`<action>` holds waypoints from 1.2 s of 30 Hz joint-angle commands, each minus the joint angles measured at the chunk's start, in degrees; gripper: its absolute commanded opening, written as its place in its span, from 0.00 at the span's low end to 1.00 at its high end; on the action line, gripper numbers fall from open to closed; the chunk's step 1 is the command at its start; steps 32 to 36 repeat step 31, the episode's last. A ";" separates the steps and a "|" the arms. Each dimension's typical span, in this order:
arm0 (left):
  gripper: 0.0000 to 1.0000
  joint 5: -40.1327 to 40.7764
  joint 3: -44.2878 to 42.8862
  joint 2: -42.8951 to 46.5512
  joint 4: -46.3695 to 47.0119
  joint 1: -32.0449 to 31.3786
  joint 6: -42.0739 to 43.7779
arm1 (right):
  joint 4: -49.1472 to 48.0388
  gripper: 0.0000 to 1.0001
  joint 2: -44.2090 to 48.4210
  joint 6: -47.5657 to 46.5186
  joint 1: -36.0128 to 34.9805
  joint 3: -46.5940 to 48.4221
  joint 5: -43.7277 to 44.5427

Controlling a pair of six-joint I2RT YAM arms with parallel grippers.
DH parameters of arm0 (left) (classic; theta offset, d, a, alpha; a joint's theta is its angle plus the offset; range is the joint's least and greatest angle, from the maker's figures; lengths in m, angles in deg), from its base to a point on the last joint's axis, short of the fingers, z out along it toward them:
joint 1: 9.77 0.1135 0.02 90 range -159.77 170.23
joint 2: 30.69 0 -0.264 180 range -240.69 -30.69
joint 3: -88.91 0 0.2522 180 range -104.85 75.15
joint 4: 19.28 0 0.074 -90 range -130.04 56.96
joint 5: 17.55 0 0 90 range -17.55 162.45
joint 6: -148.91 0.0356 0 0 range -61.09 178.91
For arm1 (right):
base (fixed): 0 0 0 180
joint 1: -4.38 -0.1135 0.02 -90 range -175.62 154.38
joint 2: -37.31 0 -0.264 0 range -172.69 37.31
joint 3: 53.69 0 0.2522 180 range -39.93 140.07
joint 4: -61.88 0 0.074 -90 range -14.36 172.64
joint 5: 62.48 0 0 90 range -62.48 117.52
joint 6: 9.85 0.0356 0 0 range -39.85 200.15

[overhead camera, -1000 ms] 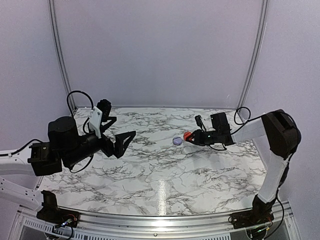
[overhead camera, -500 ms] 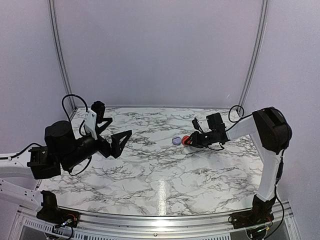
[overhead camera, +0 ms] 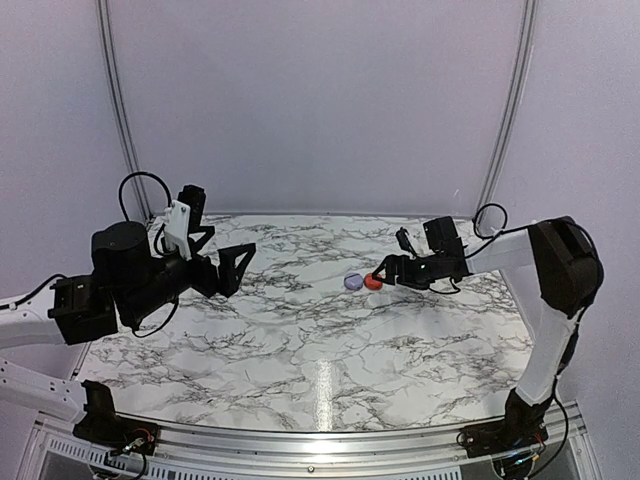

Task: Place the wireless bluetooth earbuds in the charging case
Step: Place the charging case with the earbuds at the center of the board, then reset both arms

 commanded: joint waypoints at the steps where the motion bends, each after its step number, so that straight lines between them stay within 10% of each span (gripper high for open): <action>1: 0.99 -2.55 -4.07 -2.00 -6.97 3.58 -4.35 | 3.64 0.99 6.02 -3.90 1.10 -0.17 2.32; 16: 0.99 -33.15 -4.02 -12.80 -15.79 41.34 -21.63 | 2.76 0.99 30.17 -4.34 1.10 -4.45 11.51; 36: 0.99 -34.70 4.97 -15.21 -12.07 46.03 -24.32 | -13.39 0.99 38.60 -0.96 1.10 -22.94 7.11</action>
